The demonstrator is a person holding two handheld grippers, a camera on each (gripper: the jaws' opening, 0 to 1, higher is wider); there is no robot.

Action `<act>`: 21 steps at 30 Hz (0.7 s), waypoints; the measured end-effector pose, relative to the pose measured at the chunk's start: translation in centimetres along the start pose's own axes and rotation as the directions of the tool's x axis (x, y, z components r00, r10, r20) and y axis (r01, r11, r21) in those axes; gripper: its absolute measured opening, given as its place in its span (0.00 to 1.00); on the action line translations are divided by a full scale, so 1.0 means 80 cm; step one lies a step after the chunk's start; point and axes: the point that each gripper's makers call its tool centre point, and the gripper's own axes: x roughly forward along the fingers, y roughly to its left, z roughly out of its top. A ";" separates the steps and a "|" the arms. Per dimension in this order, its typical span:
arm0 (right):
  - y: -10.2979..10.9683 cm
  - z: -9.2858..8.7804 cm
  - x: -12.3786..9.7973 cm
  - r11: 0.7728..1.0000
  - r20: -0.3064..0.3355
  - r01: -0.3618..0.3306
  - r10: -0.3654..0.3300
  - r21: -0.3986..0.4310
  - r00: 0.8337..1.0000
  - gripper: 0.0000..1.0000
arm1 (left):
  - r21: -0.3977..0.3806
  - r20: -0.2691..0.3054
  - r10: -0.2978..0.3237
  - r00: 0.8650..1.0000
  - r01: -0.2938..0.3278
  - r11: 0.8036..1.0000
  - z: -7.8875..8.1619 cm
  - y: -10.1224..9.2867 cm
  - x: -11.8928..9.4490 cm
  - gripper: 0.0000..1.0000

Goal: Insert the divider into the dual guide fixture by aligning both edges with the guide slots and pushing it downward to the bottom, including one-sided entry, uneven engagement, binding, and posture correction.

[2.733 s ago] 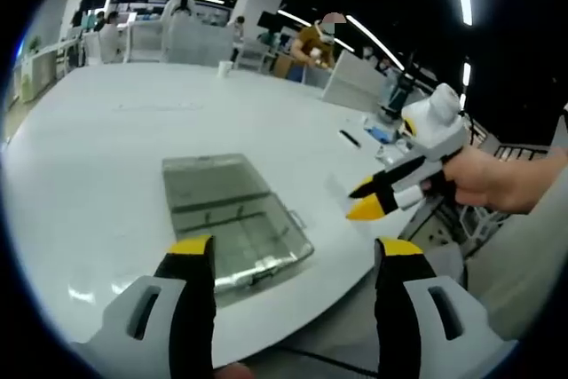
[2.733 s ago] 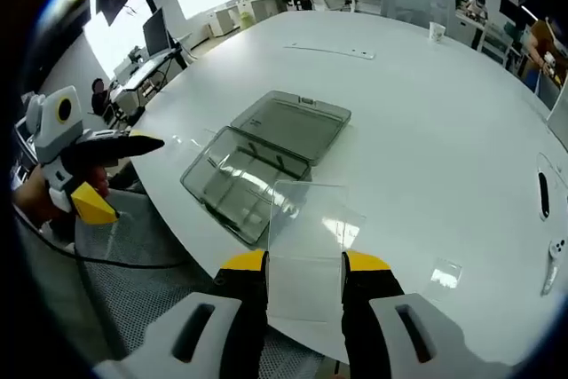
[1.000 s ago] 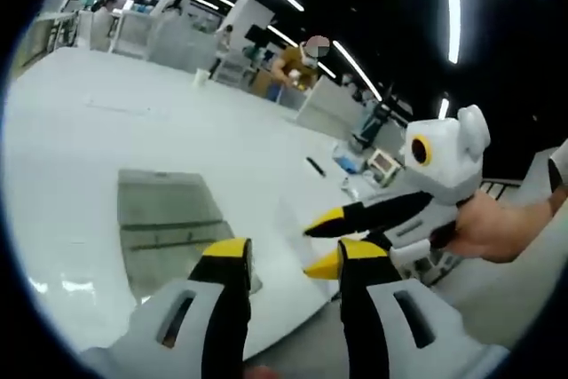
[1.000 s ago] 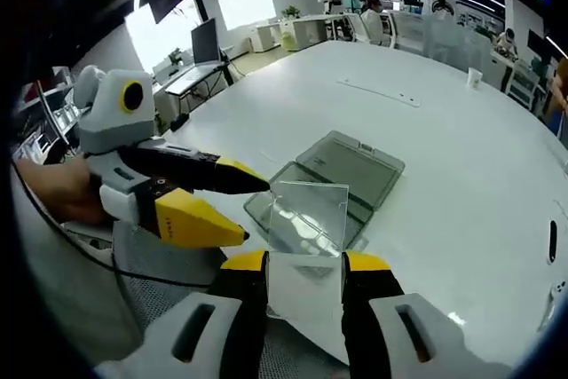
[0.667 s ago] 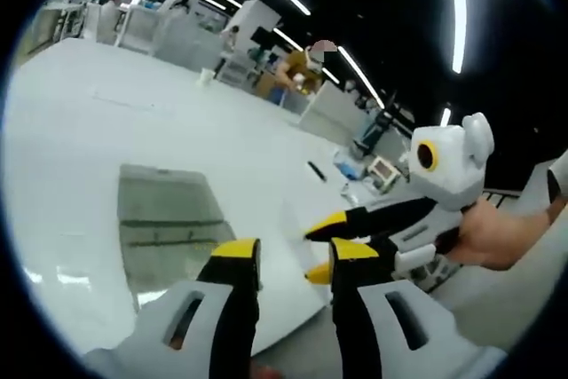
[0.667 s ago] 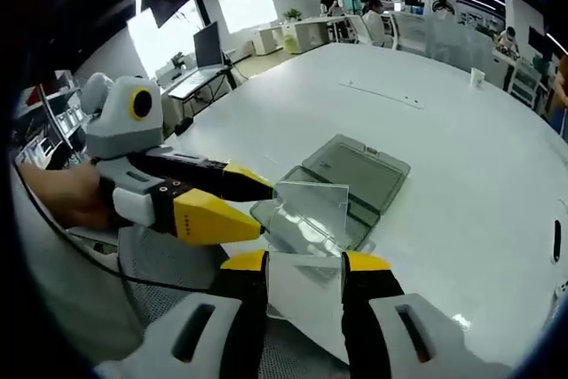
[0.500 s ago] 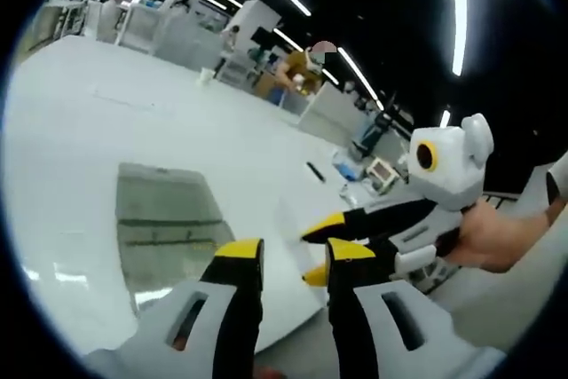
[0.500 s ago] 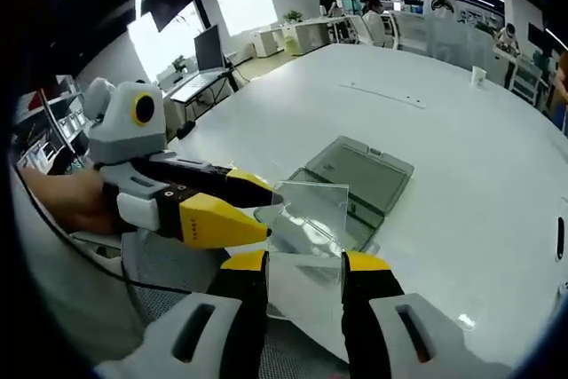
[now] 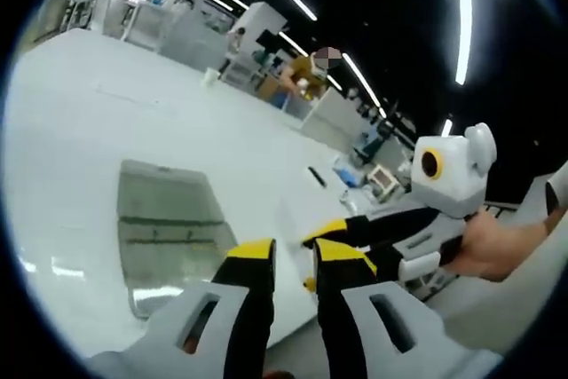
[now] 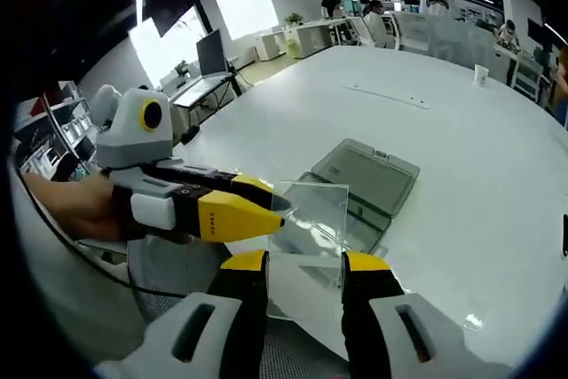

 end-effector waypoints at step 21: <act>0.010 0.003 0.000 1.000 0.013 -0.022 0.022 0.019 1.000 0.27 | -0.051 0.011 0.006 1.000 -0.006 0.999 0.000 0.004 -0.002 0.03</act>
